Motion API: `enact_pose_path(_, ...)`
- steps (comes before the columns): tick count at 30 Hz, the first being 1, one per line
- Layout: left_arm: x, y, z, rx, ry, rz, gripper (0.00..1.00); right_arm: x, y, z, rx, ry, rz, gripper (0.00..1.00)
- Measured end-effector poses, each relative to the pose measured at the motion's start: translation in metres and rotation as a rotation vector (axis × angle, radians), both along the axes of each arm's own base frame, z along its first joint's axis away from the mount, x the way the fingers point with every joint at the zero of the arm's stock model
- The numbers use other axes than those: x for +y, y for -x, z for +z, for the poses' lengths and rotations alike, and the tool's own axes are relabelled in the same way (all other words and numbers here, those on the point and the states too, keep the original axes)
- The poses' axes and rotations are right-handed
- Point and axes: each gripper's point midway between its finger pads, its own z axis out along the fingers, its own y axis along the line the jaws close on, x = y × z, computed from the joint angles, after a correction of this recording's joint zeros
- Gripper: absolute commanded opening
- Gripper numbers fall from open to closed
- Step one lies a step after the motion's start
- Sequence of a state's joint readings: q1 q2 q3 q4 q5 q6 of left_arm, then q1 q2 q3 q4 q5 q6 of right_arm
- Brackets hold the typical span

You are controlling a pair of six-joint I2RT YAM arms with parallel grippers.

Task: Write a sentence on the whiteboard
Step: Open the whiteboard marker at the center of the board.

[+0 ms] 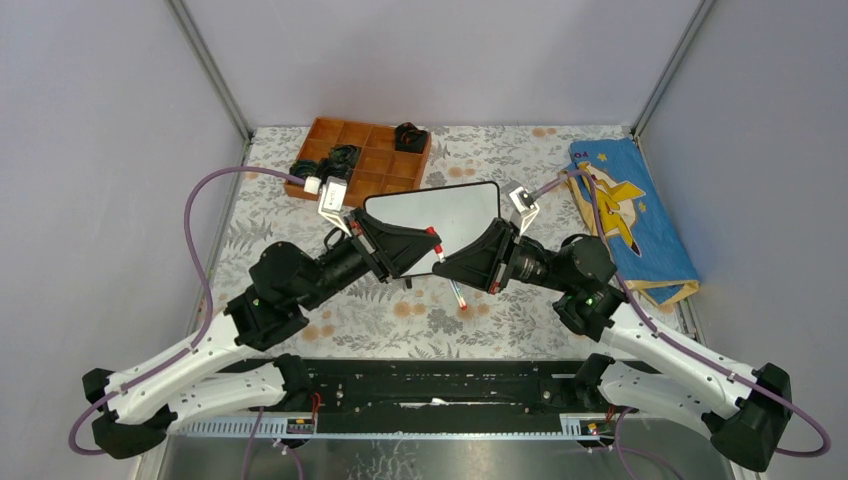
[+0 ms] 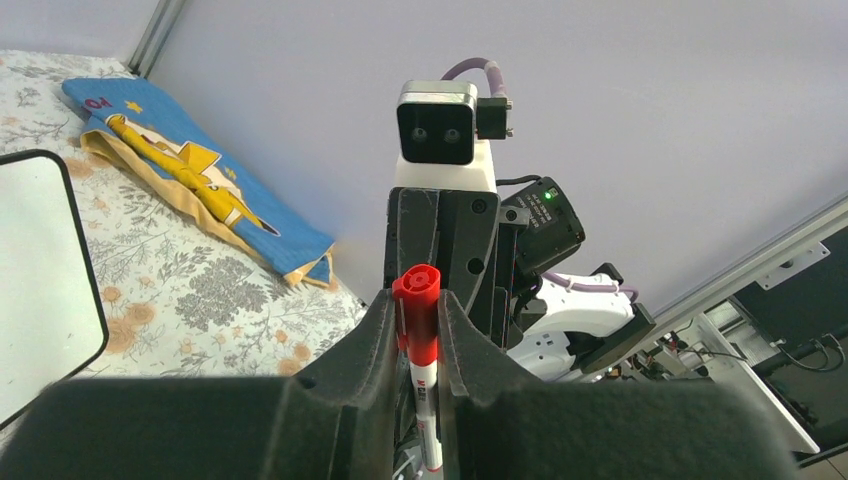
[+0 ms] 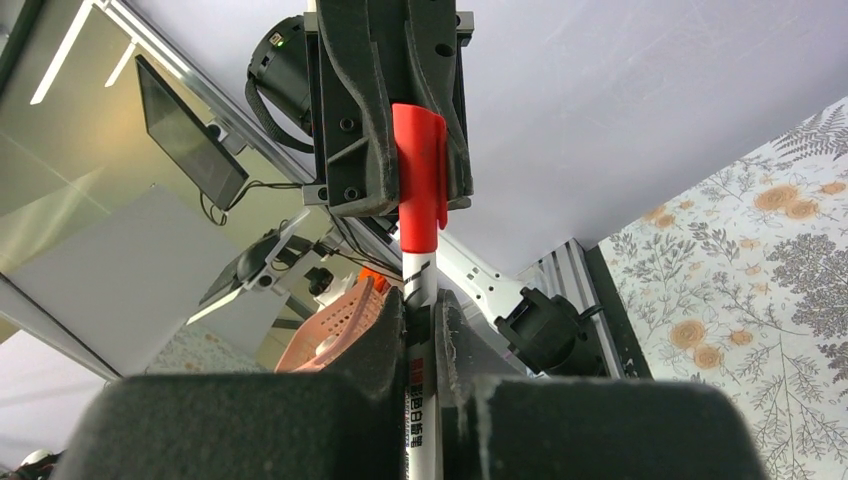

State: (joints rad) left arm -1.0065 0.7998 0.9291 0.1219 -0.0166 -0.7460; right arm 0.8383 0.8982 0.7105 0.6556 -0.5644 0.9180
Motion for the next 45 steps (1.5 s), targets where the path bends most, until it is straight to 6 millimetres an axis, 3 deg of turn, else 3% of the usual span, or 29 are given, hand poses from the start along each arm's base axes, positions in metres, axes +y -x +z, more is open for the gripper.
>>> enact_pose_path(26, -0.008, -0.003, -0.015, 0.023, -0.033, -0.005, 0.0, -0.012, 0.001, -0.014, 0.021, -0.015, -0.05, 0.0)
enact_pose_path(30, 0.012, -0.022, 0.006, -0.008, 0.045, 0.12, 0.0, -0.016, 0.01, -0.025, 0.04, -0.001, -0.019, 0.0)
enact_pose_path(33, 0.028, -0.029, 0.023, -0.034, 0.105, 0.188, 0.0, -0.02, 0.016, -0.023, 0.037, -0.014, -0.006, 0.0)
enact_pose_path(37, 0.032, -0.032, 0.029, -0.045, 0.124, 0.215, 0.0, -0.023, 0.019, -0.019, 0.029, -0.025, -0.005, 0.0)
enact_pose_path(42, 0.034, -0.04, 0.016, -0.023, 0.047, 0.258, 0.0, -0.032, 0.017, -0.028, -0.002, 0.055, -0.069, 0.0)
enact_pose_path(45, 0.042, -0.043, -0.009, 0.015, -0.058, 0.299, 0.0, -0.045, 0.007, -0.026, -0.041, 0.128, -0.189, 0.0)
